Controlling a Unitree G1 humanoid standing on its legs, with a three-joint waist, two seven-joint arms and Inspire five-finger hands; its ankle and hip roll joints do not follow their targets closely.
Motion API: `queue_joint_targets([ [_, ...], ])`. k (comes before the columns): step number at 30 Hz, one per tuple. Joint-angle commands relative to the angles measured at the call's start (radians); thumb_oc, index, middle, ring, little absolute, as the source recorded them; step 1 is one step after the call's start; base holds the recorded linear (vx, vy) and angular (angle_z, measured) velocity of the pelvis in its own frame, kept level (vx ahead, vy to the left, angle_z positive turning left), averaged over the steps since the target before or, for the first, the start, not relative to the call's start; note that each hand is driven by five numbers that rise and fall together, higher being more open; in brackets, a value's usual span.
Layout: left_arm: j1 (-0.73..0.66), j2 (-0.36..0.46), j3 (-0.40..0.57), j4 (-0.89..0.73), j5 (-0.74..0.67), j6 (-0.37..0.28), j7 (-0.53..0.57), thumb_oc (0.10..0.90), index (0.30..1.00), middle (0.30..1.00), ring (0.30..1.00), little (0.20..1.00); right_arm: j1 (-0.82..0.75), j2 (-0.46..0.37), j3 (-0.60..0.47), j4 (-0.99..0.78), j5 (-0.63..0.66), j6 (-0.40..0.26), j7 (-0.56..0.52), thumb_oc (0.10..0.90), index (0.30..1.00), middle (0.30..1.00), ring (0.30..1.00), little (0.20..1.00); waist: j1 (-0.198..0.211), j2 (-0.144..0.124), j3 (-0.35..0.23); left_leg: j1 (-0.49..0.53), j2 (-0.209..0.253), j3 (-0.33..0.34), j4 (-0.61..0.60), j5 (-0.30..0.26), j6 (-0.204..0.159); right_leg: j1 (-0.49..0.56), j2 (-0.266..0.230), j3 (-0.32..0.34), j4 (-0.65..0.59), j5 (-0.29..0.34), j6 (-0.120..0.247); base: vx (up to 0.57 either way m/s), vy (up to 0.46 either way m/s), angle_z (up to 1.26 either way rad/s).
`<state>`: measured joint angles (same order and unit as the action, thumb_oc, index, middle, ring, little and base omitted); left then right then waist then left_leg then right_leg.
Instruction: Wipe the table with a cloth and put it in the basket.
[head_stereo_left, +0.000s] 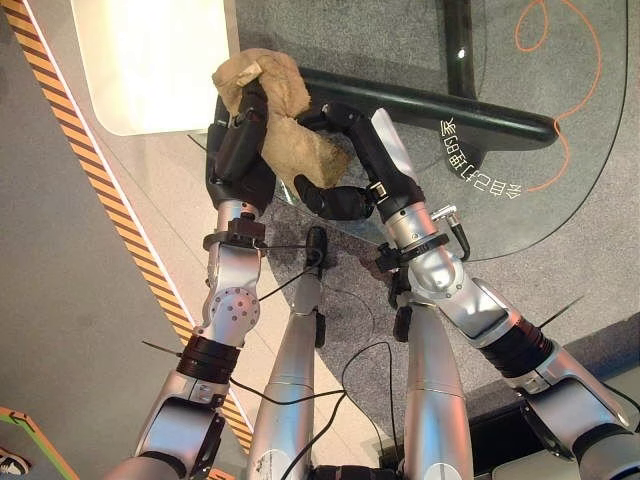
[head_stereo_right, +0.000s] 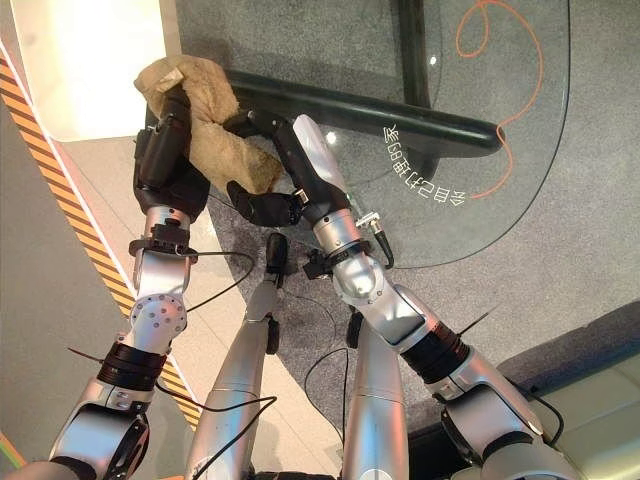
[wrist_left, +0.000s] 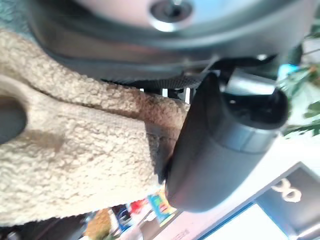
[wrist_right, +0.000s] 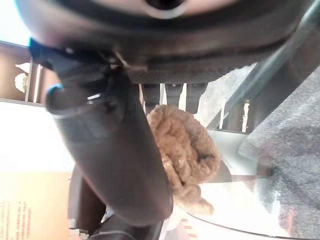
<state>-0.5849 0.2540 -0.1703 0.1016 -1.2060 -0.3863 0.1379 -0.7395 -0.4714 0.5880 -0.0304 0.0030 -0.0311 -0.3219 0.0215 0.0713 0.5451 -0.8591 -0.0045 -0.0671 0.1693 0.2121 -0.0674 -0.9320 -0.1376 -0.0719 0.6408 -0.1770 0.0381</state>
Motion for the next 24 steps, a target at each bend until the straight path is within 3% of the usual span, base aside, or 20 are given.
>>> queue_joint_targets([
  [1, -0.094, 0.007, 0.067, -0.105, 0.118, -0.159, 0.006, 0.1, 0.3, 0.3, 0.3, 0.2, -0.12, 0.061, -0.042, -0.132, -0.025, -0.092, -0.015, 0.8, 0.9, 0.9, 0.9, 0.9, 0.033, -0.03, -0.025, -0.006, -0.024, -0.004, 0.153, -0.169, 0.026, 0.054, -0.023, 0.001, -0.293, 0.197, 0.069, 0.0, 0.0, 0.0],
  [12, -0.138, 0.008, 0.125, -0.098, 0.292, -0.305, 0.216, 0.1, 0.3, 0.3, 0.3, 0.2, -0.15, 0.069, -0.035, -0.099, -0.011, -0.091, -0.035, 0.8, 0.9, 0.9, 0.9, 0.9, 0.04, -0.03, -0.025, -0.006, -0.026, -0.007, 0.158, -0.168, 0.021, 0.054, -0.021, 0.0, -0.283, 0.187, 0.061, 0.0, 0.0, 0.0],
  [24, -0.195, 0.032, 0.16, -0.047, 0.482, -0.353, 0.404, 0.1, 0.3, 0.3, 0.3, 0.2, -0.154, 0.068, -0.058, -0.057, -0.008, -0.095, -0.112, 0.8, 0.9, 0.9, 0.9, 0.9, 0.03, -0.022, -0.025, -0.003, -0.024, -0.001, 0.16, -0.169, 0.015, 0.052, -0.02, 0.012, -0.277, 0.18, 0.057, 0.0, 0.003, 0.0],
])
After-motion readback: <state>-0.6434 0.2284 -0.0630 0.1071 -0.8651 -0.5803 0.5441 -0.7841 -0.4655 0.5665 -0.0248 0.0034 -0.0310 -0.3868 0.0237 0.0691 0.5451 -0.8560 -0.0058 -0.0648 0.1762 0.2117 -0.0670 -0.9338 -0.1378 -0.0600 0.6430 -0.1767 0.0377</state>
